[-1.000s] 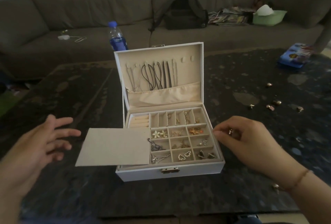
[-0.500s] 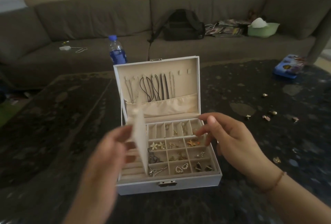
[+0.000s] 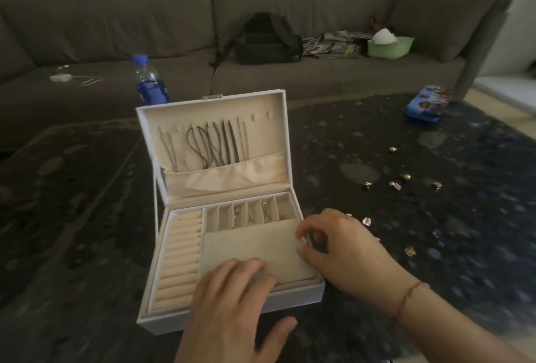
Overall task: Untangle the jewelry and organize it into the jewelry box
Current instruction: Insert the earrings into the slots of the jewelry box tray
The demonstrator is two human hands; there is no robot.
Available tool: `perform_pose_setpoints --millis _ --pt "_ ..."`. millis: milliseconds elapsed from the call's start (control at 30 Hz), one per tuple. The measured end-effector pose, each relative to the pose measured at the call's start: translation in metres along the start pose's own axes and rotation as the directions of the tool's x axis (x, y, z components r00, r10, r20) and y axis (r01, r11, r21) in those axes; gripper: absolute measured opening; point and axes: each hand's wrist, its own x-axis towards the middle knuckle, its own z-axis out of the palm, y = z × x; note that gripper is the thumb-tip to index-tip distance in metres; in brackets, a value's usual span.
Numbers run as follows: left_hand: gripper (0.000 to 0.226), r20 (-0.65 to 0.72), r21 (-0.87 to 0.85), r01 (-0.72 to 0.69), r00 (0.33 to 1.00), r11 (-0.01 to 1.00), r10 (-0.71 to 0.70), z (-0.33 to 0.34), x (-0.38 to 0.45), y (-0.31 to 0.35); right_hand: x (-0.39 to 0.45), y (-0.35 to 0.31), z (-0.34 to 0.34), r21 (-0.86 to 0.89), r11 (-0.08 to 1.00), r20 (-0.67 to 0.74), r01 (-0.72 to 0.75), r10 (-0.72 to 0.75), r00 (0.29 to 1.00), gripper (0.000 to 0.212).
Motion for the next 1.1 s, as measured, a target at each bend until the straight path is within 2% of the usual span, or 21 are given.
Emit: perform_pose_setpoints --millis 133,200,333,433,533,600,667,733,833,933,1100 --pt "0.021 -0.11 -0.034 -0.085 0.991 0.996 0.081 0.007 0.011 0.006 -0.003 0.002 0.008 0.067 0.997 -0.044 0.027 -0.024 0.999 0.014" --pt "0.014 -0.167 -0.094 -0.082 0.984 0.992 0.065 0.01 0.014 0.007 -0.005 0.003 0.009 0.042 0.998 -0.058 0.056 -0.054 0.997 0.019" --pt "0.017 -0.293 -0.117 -0.073 0.955 0.99 0.036 0.016 0.014 0.008 -0.01 -0.001 0.008 0.023 0.997 -0.056 0.074 -0.072 0.996 0.03" --pt "0.021 -0.345 -0.072 -0.088 0.937 0.994 0.059 0.02 0.01 0.013 -0.015 -0.006 0.007 0.008 0.997 -0.017 0.07 -0.07 0.997 0.035" --pt "0.025 -0.344 -0.104 -0.076 0.938 0.992 0.036 0.023 0.008 0.013 -0.018 -0.007 0.003 0.001 0.997 -0.005 0.071 -0.071 0.997 0.034" --pt "0.026 -0.315 -0.131 -0.058 0.949 0.99 0.014 0.019 0.009 0.014 -0.017 0.001 -0.008 -0.009 0.999 -0.05 0.046 -0.047 0.998 0.031" --pt "0.021 -0.272 -0.156 -0.041 0.962 0.987 -0.003 0.014 0.012 0.017 -0.01 0.026 -0.023 0.029 0.995 -0.173 -0.093 0.097 0.98 0.03" --pt "0.019 -0.246 -0.179 -0.023 0.969 0.984 -0.022 0.011 0.016 0.02 0.0 0.065 -0.037 0.052 0.964 -0.262 -0.259 0.264 0.928 0.021" --pt "0.02 -0.242 -0.229 0.025 0.967 0.973 -0.082 0.013 0.022 0.026 0.009 0.108 -0.044 -0.035 0.913 -0.149 -0.406 0.397 0.906 0.029" --pt "0.018 -0.215 -0.227 0.068 0.969 0.972 -0.118 0.014 0.024 0.031 0.016 0.118 -0.038 -0.058 0.919 -0.043 -0.39 0.388 0.921 0.034" --pt "0.015 -0.158 -0.208 0.076 0.981 0.975 -0.11 0.012 0.023 0.032 0.027 0.121 -0.028 -0.087 0.933 -0.024 -0.349 0.349 0.937 0.019"
